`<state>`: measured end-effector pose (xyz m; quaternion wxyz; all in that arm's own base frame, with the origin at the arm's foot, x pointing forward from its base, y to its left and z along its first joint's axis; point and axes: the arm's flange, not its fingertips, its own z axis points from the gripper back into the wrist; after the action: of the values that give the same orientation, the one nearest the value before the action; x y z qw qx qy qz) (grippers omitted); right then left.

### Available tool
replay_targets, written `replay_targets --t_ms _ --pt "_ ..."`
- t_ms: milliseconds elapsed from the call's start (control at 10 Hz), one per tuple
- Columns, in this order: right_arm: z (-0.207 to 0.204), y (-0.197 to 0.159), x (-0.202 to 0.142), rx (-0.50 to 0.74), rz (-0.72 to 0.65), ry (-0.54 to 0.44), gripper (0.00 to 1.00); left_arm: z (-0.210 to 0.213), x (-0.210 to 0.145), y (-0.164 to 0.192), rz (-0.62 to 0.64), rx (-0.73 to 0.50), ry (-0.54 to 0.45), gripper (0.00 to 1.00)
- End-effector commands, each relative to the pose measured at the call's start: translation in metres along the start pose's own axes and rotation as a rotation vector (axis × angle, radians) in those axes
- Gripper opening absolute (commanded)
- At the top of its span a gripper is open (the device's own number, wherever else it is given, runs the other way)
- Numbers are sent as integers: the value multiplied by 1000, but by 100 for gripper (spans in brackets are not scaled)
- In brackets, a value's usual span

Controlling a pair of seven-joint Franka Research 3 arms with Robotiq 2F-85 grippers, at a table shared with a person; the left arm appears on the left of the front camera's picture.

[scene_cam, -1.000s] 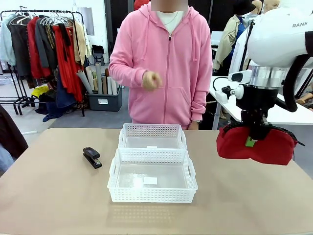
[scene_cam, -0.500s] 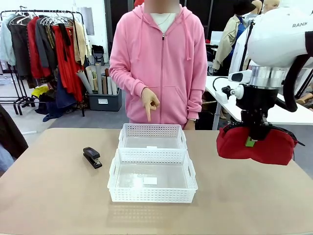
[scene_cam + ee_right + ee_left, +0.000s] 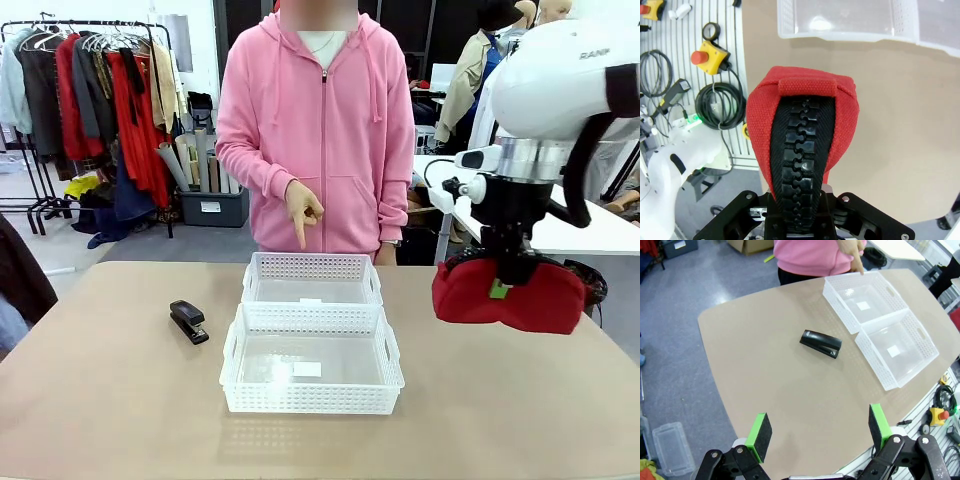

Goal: Distribute items into two baskets.
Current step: Place the picked Pencil pouch into the Organizing basket as instructed by the person.

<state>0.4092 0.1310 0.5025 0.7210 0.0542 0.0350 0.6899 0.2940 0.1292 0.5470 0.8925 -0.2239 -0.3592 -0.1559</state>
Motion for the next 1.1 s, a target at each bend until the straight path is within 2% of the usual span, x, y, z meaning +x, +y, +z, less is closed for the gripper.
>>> replay_targets --t_ms 0,600,1000 --pt "1 -26 18 -4 82 -23 0 0 0 0 -2 -1 -2 100" --pt "-6 -94 67 14 186 79 0 0 0 0 -2 -1 -2 100" --pt "-11 -129 117 -10 245 137 0 0 0 0 -2 -1 -2 100"
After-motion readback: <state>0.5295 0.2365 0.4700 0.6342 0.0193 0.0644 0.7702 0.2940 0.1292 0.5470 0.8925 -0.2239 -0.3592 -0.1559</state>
